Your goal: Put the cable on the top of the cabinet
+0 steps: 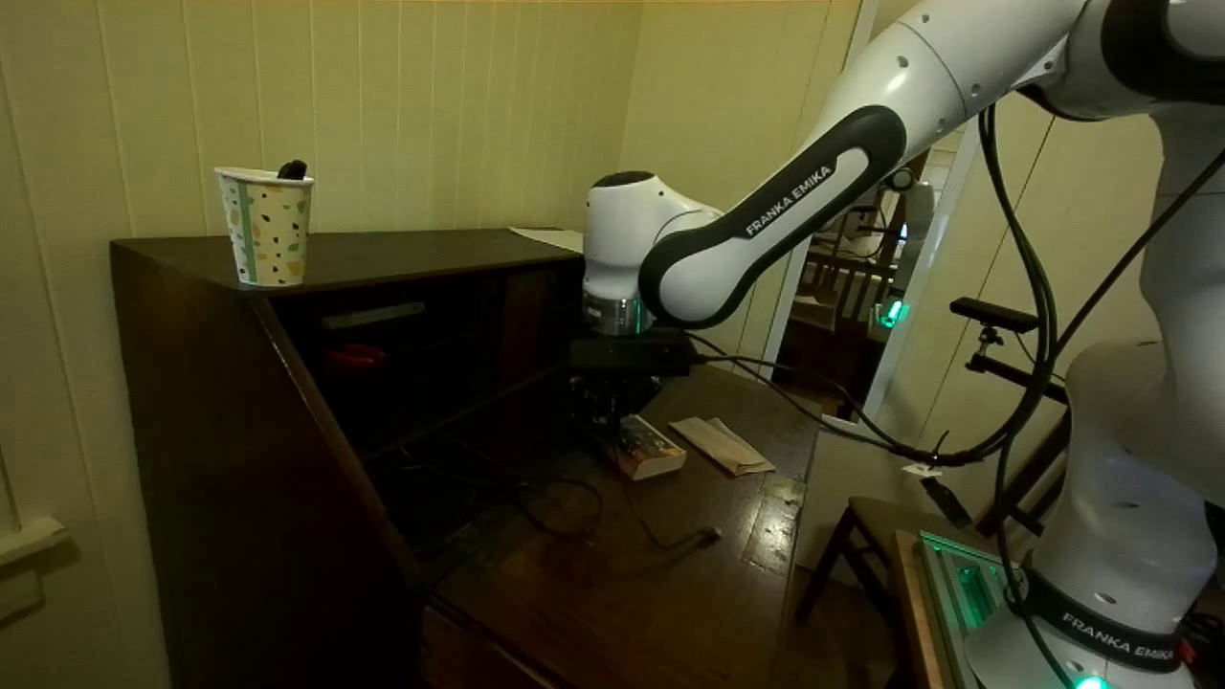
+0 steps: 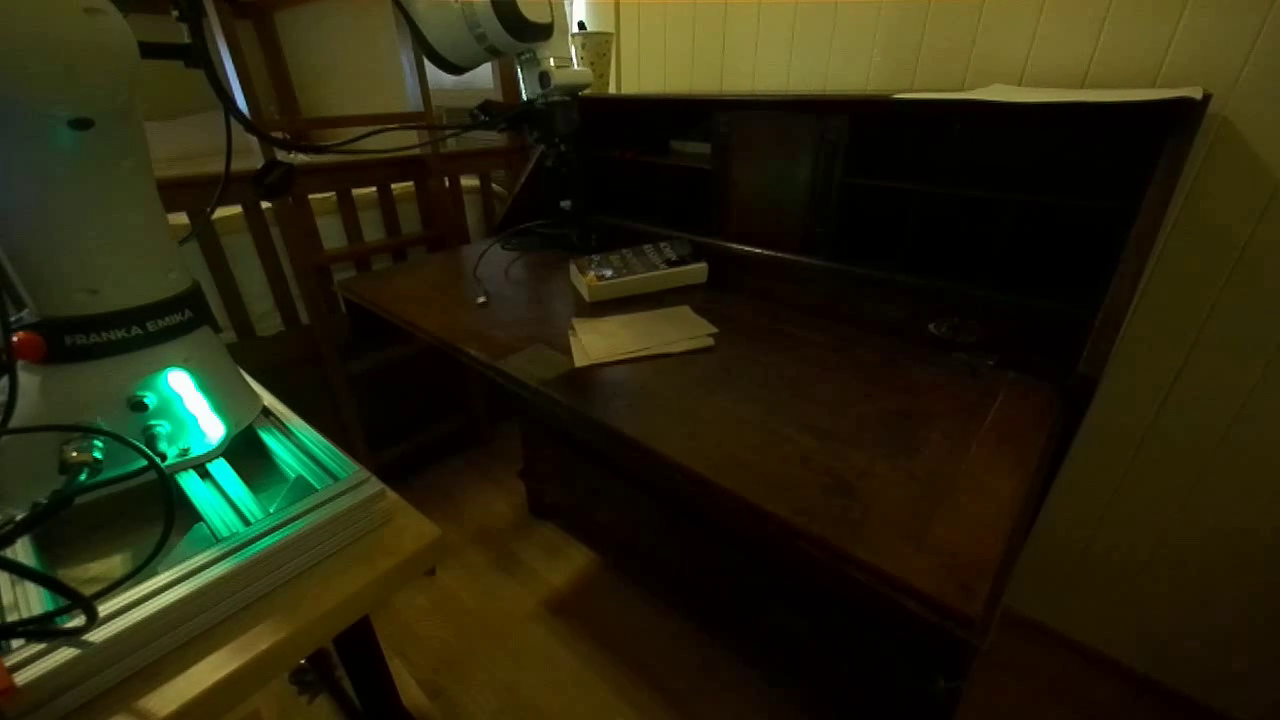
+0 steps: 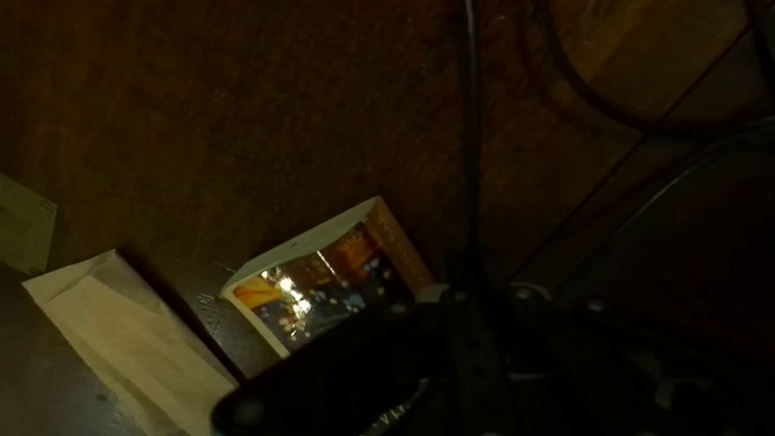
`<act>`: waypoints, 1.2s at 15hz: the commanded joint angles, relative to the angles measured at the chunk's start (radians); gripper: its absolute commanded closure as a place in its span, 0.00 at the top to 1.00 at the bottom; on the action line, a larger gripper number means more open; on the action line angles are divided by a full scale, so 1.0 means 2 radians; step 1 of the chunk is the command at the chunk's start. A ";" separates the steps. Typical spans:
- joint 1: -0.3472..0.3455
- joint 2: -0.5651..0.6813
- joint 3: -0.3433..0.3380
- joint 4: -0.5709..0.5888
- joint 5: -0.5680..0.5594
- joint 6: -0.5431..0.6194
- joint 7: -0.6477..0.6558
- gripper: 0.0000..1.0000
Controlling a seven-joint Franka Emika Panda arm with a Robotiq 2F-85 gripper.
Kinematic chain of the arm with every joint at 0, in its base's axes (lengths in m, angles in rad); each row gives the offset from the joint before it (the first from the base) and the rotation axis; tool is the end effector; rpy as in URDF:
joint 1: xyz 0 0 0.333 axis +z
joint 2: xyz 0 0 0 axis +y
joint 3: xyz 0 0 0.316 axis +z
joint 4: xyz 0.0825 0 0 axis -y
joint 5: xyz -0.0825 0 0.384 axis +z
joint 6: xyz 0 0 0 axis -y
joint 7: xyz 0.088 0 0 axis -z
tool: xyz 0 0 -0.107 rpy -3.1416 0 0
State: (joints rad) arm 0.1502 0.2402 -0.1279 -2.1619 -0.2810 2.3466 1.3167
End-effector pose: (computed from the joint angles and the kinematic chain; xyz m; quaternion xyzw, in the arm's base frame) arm 0.5575 0.0088 0.2821 0.8498 -0.5143 0.0479 0.1054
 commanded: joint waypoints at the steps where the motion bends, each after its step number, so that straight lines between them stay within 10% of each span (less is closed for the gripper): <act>1: -0.005 -0.055 0.008 -0.012 -0.030 -0.011 0.011 0.01; 11: -0.077 -0.254 0.023 -0.038 0.015 0.112 -0.054 0.01; 18: -0.118 -0.266 0.043 -0.036 0.034 0.143 -0.072 0.05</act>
State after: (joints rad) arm -0.0301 -0.2923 -0.0928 -2.2348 -0.2466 2.6304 1.1973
